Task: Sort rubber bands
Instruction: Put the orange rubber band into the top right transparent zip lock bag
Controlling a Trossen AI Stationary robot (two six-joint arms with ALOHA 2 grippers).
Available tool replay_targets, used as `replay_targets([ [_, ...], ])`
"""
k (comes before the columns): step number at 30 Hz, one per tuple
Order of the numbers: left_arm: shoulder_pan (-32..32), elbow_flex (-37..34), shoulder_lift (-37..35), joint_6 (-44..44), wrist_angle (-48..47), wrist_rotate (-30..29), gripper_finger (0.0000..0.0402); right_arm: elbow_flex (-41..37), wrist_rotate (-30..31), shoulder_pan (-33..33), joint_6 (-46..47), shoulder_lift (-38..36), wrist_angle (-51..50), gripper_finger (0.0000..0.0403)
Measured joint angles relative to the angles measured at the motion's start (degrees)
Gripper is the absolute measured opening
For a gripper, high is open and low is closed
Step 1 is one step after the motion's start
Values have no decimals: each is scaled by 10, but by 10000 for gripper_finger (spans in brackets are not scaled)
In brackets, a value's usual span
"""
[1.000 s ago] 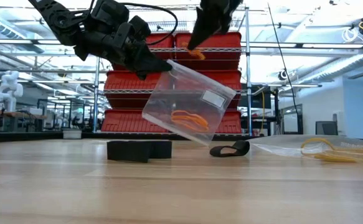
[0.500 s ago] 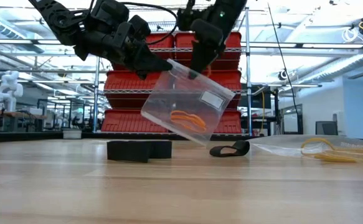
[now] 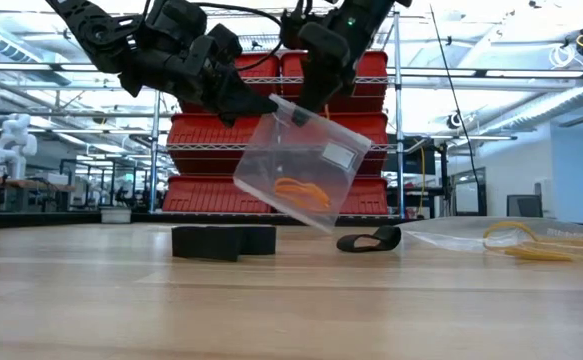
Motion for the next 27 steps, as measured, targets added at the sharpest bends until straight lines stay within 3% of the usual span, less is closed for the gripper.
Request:
replay_targets([
  [5,0,0,0,-1,-2,-15,0,0,0,11,0,0,0,166],
  [9,0,0,0,0,-11,-27,0,0,5,22,-1,0,-4,175],
  [13,0,0,0,0,-11,-28,0,0,56,32,3,-4,-25,129],
  [19,0,0,0,0,-11,-28,0,0,82,39,23,-33,-27,12],
  [27,0,0,0,5,-11,-23,0,0,39,44,35,-73,14,2],
])
